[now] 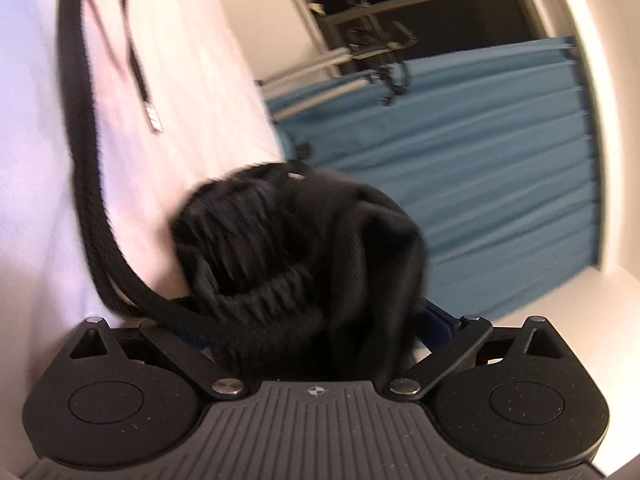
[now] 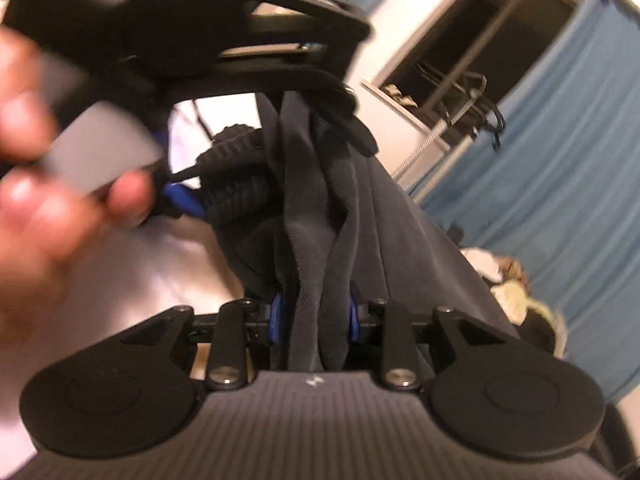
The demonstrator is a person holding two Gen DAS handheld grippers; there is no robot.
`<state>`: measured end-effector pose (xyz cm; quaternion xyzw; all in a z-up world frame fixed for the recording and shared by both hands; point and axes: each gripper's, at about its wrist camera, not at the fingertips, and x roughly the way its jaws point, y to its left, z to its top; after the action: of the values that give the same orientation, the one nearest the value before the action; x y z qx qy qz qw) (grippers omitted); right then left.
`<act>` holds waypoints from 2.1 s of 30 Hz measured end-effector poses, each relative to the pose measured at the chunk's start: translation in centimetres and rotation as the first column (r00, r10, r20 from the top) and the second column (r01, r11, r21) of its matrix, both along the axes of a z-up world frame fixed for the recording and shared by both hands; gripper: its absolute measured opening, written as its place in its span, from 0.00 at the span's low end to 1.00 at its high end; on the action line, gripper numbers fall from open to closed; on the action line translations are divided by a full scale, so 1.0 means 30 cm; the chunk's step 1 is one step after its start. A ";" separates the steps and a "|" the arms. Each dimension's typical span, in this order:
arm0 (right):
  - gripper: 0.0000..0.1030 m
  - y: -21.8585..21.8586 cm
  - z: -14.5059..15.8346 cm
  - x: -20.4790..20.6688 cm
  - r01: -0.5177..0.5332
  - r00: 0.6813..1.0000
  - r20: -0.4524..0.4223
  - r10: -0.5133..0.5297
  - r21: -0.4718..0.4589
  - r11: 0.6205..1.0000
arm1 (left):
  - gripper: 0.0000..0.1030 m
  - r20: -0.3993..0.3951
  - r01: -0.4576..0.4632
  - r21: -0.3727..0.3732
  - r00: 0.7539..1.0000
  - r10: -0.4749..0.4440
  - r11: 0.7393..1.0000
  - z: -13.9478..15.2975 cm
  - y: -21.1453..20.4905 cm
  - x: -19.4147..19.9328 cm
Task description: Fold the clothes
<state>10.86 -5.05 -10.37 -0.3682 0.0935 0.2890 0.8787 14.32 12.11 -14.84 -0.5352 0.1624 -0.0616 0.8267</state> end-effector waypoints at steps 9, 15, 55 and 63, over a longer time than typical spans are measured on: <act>0.56 -0.220 0.208 0.066 0.147 0.891 -0.445 0.088 0.468 0.871 | 0.72 -0.094 -0.028 0.001 0.995 0.028 1.000 0.009 0.047 0.023; 0.84 -0.540 0.305 0.163 0.460 0.828 -0.560 0.003 0.682 0.568 | 0.72 -0.106 -0.023 0.014 0.994 0.025 1.000 0.026 0.056 0.025; 0.27 -0.719 0.232 0.123 0.638 0.736 -0.674 0.057 0.720 0.272 | 0.48 -0.082 0.033 0.105 0.996 -0.024 0.994 0.161 -0.008 -0.135; 0.27 -0.861 0.344 -0.122 0.654 0.741 -0.671 0.022 0.728 0.206 | 0.48 -0.060 0.105 0.188 0.994 -0.095 0.977 0.325 -0.129 -0.285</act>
<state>7.19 -30.88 -0.05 0.3564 0.2284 0.1769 0.8886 5.77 8.25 -5.07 -0.4460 0.2152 -0.0737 0.8656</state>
